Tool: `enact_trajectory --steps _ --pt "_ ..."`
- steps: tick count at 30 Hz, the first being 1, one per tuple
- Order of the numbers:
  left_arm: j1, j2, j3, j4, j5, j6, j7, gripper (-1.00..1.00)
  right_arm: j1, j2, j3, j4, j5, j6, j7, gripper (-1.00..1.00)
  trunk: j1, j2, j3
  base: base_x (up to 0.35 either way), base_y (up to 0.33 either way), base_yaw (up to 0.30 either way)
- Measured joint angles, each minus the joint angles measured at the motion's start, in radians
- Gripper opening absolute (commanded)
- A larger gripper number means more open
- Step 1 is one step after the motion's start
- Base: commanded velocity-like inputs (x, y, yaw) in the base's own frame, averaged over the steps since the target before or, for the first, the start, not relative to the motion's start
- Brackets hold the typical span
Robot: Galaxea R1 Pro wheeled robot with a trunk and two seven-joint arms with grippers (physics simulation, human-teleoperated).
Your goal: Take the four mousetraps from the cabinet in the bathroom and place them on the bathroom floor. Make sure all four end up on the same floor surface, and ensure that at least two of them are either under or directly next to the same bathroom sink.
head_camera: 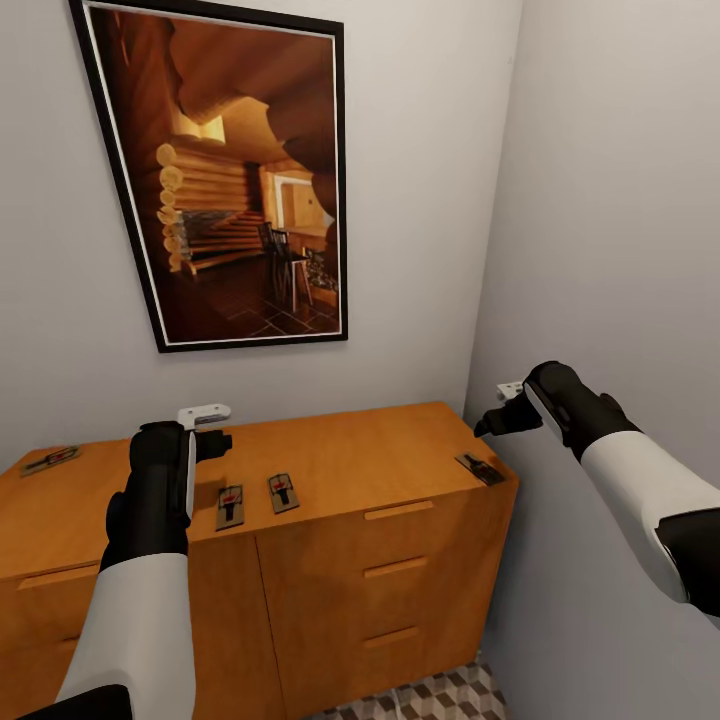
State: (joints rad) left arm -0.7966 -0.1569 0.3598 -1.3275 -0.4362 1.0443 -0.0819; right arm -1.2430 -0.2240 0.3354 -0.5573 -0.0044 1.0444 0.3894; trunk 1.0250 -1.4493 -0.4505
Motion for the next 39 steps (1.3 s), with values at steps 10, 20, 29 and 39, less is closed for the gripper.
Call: enact_trajectory --steps 10,20,29,39 --pt "0.000 0.000 0.000 -0.001 0.000 0.000 0.000 1.00 0.000 0.000 -0.002 -0.004 -0.001 0.000 0.001 1.00 0.000 0.000 0.000 0.000 0.000 0.000" --pt "0.000 0.000 0.000 0.000 0.000 0.000 0.000 1.00 0.000 0.003 -0.003 -0.002 -0.005 0.000 0.003 1.00 0.000 0.000 0.000 0.000 0.000 0.000" --pt "0.000 0.000 0.000 0.000 -0.001 0.000 0.000 1.00 0.000 0.029 -0.003 0.002 -0.009 0.000 0.005 1.00 0.000 0.000 0.000 0.000 0.000 0.000" --pt "0.000 0.000 0.000 0.000 -0.001 0.000 0.000 1.00 0.000 0.041 -0.003 0.010 -0.008 0.000 0.035 1.00 0.000 0.000 0.000 0.000 0.000 0.000"
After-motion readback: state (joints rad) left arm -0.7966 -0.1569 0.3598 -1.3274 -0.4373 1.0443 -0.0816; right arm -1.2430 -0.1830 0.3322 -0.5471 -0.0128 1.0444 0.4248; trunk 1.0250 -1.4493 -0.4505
